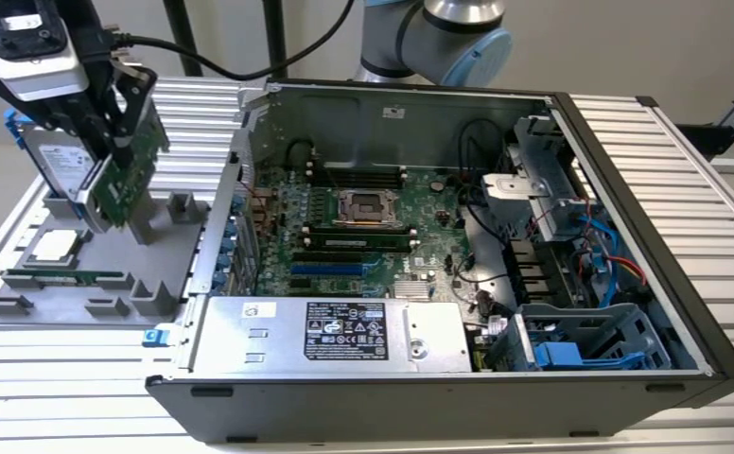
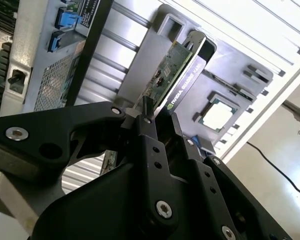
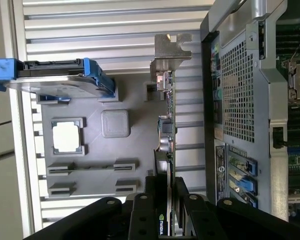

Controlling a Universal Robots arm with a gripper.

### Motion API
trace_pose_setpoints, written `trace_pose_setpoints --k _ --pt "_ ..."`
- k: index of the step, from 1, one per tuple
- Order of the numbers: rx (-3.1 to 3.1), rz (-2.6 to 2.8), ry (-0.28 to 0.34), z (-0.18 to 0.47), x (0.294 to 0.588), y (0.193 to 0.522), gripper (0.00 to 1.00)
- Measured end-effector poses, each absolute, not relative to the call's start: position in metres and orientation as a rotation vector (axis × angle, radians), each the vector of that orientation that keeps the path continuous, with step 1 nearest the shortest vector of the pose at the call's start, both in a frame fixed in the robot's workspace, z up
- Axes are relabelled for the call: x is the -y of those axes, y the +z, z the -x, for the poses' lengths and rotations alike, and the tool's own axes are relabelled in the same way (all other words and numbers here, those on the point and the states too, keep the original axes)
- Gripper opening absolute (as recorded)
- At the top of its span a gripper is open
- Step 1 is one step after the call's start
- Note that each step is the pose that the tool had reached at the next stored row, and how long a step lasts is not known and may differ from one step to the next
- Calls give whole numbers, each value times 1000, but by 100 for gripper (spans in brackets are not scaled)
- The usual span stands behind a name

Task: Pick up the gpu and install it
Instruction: 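Pick up the gpu and move the gpu toward the slot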

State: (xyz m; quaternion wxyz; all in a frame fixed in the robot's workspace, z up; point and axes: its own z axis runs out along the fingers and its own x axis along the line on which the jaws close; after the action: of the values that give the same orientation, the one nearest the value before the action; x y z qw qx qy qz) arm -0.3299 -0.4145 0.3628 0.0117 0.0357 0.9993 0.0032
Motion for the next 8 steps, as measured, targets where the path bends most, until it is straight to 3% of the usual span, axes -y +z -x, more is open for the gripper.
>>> trace_pose_setpoints --k 8 --pt "-3116 -111 10 330 414 369 0"
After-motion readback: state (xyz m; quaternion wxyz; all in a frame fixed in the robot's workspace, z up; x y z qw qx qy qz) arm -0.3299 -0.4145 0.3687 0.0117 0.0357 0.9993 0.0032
